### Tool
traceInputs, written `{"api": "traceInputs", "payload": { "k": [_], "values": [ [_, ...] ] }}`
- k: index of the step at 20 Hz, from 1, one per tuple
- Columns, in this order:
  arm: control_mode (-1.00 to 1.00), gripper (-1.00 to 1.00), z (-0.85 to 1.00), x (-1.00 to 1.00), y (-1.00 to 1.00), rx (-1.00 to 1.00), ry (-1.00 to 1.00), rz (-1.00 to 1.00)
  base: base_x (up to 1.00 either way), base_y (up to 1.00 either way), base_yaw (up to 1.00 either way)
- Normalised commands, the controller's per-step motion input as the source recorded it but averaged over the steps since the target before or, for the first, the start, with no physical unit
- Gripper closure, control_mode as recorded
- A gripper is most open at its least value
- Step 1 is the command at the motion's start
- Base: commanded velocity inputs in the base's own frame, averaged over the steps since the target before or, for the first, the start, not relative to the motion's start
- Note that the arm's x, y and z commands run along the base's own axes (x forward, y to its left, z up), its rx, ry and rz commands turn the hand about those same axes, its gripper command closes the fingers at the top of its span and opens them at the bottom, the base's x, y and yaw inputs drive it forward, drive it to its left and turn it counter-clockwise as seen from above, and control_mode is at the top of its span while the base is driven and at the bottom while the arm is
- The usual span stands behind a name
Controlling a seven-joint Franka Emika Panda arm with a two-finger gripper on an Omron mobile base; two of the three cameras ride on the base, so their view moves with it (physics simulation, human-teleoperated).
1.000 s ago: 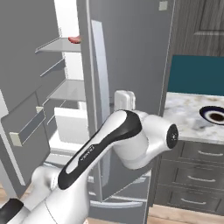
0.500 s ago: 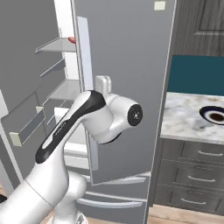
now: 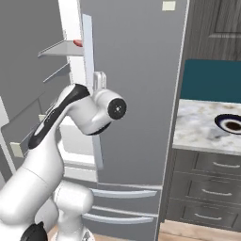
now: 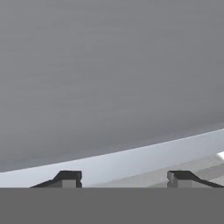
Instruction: Place the steak on the counter behind the older steak on the same shelf of the fridge to maintain FIFO order. Close the fridge door when finished.
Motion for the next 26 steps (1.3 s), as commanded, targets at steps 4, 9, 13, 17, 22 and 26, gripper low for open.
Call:
{"api": "traceInputs", "payload": {
  "k": [4, 9, 13, 17, 22, 26],
  "values": [
    [-1.0, -1.0, 0.24, 0.74, 0.1, -0.01, 0.0, -0.13, 0.0, 0.0, 0.0],
    [-1.0, -1.0, 0.25, 0.75, 0.0, 0.0, 0.01, -0.13, 0.0, 0.0, 0.0],
    [-1.0, -1.0, 0.14, 0.38, -0.02, 0.0, 0.04, -0.07, 0.0, 0.0, 0.0],
    [-1.0, -1.0, 0.11, -0.9, -0.07, 0.0, -0.04, -0.02, 0.0, 0.0, 0.0],
    [-1.0, -1.0, 0.04, -1.0, 0.01, -0.02, -0.19, -0.03, 0.0, 0.0, 0.0],
    [-1.0, -1.0, -0.05, -1.0, 0.6, -0.22, -0.33, 0.0, 0.0, 0.0, 0.0]
  ]
}}
